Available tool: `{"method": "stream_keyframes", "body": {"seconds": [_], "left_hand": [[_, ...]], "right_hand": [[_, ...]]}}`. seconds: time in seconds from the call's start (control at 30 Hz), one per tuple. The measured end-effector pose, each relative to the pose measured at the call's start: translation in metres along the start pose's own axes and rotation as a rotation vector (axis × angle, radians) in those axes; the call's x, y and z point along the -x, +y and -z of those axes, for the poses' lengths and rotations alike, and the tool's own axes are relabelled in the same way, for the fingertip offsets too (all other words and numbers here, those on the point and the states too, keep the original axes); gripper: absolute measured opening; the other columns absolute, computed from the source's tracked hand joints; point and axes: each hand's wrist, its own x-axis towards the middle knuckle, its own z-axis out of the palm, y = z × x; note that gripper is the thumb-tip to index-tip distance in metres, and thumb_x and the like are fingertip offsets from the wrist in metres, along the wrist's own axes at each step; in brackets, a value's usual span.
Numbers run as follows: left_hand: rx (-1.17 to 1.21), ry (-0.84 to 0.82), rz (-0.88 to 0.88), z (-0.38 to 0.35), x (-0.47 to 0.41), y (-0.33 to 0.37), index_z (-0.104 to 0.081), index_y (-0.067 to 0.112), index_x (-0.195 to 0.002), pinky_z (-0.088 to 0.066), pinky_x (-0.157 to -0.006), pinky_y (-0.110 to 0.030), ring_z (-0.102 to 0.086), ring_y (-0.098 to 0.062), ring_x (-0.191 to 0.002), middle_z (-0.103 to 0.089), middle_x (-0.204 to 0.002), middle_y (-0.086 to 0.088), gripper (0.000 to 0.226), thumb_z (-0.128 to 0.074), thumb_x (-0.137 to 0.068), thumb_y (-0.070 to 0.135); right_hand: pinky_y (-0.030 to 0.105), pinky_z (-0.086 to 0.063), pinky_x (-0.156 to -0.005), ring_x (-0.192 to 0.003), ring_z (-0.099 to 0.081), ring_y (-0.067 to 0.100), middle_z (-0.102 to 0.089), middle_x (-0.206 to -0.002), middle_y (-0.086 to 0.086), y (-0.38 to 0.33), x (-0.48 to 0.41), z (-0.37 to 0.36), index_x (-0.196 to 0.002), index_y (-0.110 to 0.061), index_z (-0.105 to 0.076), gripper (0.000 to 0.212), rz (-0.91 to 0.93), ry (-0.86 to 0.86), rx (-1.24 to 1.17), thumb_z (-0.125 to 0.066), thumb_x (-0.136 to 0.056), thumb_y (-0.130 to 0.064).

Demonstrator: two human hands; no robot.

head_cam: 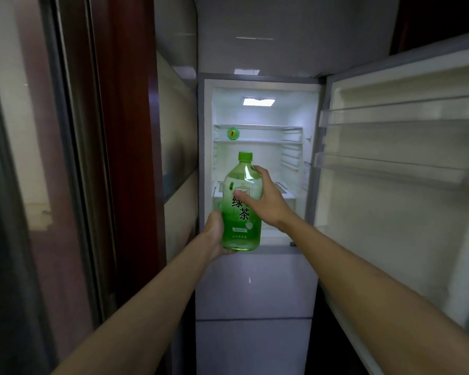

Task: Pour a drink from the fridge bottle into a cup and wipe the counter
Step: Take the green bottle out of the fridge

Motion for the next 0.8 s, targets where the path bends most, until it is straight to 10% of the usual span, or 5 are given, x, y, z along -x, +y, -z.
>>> {"method": "stream_keyframes", "body": {"seconds": [0.23, 0.8], "left_hand": [[-0.025, -0.03, 0.016, -0.003, 0.064, -0.008, -0.058, 0.011, -0.076, -0.051, -0.057, -0.03, -0.064, -0.022, -0.053, -0.063, -0.043, -0.005, 0.044, -0.027, -0.099, 0.03], [0.004, -0.043, 0.007, -0.056, 0.189, -0.043, -0.064, 0.012, -0.078, -0.051, -0.063, -0.033, -0.062, -0.025, -0.072, -0.068, -0.051, -0.007, 0.047, -0.027, -0.099, 0.033]], "right_hand": [[0.02, -0.055, -0.076, -0.095, -0.066, 0.009, -0.063, -0.114, 0.0, -0.04, 0.055, 0.01, -0.141, -0.025, -0.032, 0.071, -0.03, 0.041, 0.011, -0.075, -0.084, -0.029], [0.046, -0.056, -0.088, -0.1, -0.067, 0.019, -0.063, -0.117, 0.004, -0.109, 0.156, 0.071, -0.14, -0.028, -0.032, 0.076, -0.014, 0.042, 0.07, -0.077, -0.08, -0.038]]}}
